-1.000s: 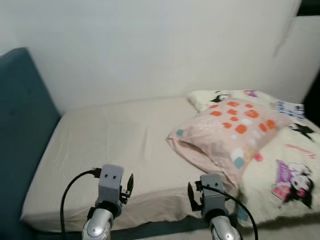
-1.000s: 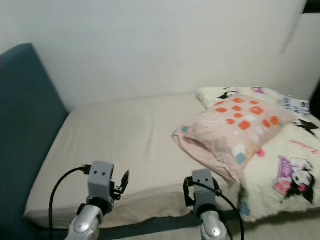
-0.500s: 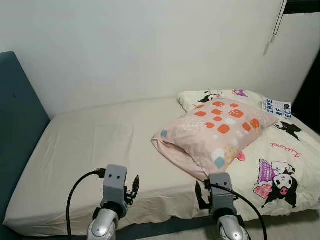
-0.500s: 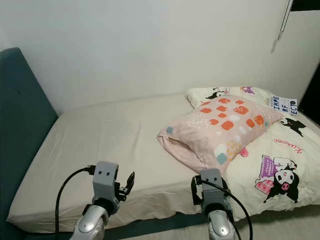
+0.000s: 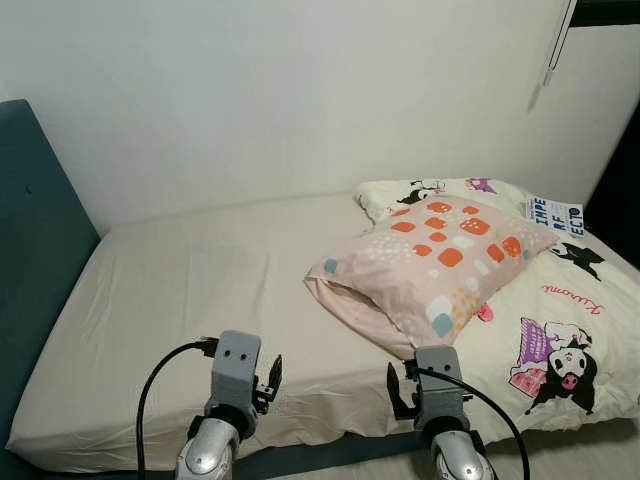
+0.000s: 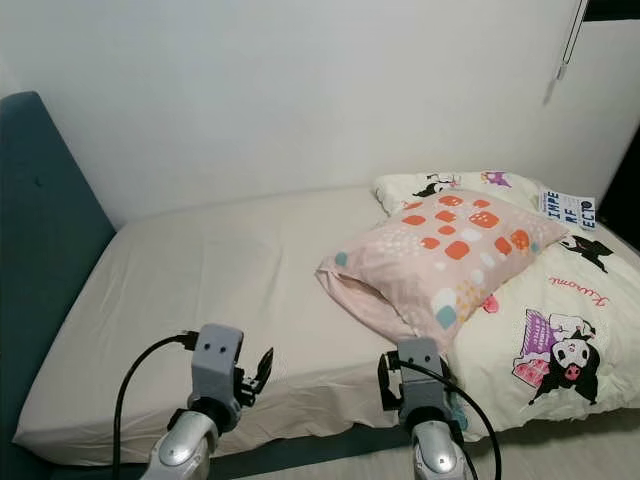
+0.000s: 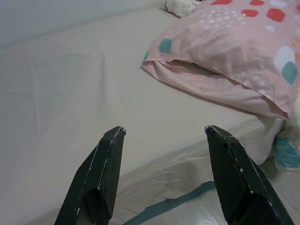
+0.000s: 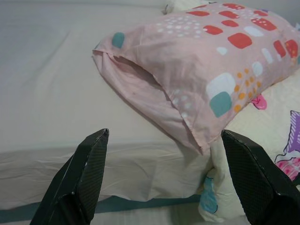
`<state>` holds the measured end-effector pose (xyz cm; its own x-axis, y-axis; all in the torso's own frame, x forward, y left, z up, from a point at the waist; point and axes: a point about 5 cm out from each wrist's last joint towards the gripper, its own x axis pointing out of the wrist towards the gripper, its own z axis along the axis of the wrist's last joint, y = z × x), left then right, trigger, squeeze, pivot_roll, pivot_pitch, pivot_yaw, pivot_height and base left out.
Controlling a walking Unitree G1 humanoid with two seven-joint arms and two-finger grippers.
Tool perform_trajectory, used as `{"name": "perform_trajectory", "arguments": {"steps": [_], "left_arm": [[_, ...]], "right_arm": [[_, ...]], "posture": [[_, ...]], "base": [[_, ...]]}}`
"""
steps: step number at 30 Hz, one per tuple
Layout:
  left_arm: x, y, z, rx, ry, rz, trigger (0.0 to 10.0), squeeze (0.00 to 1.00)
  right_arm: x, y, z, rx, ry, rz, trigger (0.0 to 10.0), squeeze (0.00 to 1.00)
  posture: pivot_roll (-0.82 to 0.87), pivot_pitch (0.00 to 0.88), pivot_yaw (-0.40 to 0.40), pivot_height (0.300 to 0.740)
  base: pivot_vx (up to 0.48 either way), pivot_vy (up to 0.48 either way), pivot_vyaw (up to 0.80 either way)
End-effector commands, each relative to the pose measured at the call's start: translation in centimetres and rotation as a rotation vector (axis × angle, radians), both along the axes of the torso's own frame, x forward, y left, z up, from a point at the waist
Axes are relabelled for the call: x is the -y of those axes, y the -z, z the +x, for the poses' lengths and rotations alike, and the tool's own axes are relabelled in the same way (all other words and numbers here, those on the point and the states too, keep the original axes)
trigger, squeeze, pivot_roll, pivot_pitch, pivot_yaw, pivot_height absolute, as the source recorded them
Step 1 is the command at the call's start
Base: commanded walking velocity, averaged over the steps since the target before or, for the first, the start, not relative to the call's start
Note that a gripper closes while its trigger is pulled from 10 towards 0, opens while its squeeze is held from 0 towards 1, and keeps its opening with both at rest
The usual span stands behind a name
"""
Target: Clean up the room
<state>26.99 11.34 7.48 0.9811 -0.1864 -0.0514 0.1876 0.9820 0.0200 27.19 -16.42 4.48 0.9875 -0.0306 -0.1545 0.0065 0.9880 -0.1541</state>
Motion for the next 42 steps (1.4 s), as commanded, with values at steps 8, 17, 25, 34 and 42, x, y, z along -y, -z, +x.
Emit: {"name": "perform_trajectory", "arguments": {"steps": [8,17,25,34,42], "left_arm": [[-0.22,-0.22,-0.36,0.008,-0.002,-0.042,10.0,0.0],[-0.37,-0.25,-0.47,0.009,-0.007,-0.055,10.0,0.0],[-0.36,-0.24,-0.58,0.007,-0.005,-0.057,10.0,0.0],[-0.51,-0.11,-0.64,0.004,-0.01,-0.048,10.0,0.0],[-0.73,0.25,-0.96,-0.01,-0.021,-0.041,10.0,0.0]], "right_arm": [[-0.27,0.27,-0.14,-0.022,-0.007,0.013,10.0,0.0],[-0.16,0.28,-0.21,-0.023,-0.007,0.013,10.0,0.0],[-0.14,0.27,-0.23,-0.024,-0.008,0.013,10.0,0.0],[-0.14,0.31,-0.26,-0.028,-0.012,0.011,10.0,0.0],[-0.33,0.41,-0.27,-0.035,-0.017,0.013,10.0,0.0]], "posture": [[-0.05,0.084,0.025,0.74],[-0.05,0.085,0.024,0.74],[-0.05,0.086,0.023,0.74],[-0.05,0.088,0.022,0.74],[-0.05,0.088,0.023,0.74]], "base": [[0.122,0.0,0.0],[0.424,0.0,0.0],[0.432,0.0,0.0],[0.36,0.0,0.0],[0.0,0.0,0.0]]}}
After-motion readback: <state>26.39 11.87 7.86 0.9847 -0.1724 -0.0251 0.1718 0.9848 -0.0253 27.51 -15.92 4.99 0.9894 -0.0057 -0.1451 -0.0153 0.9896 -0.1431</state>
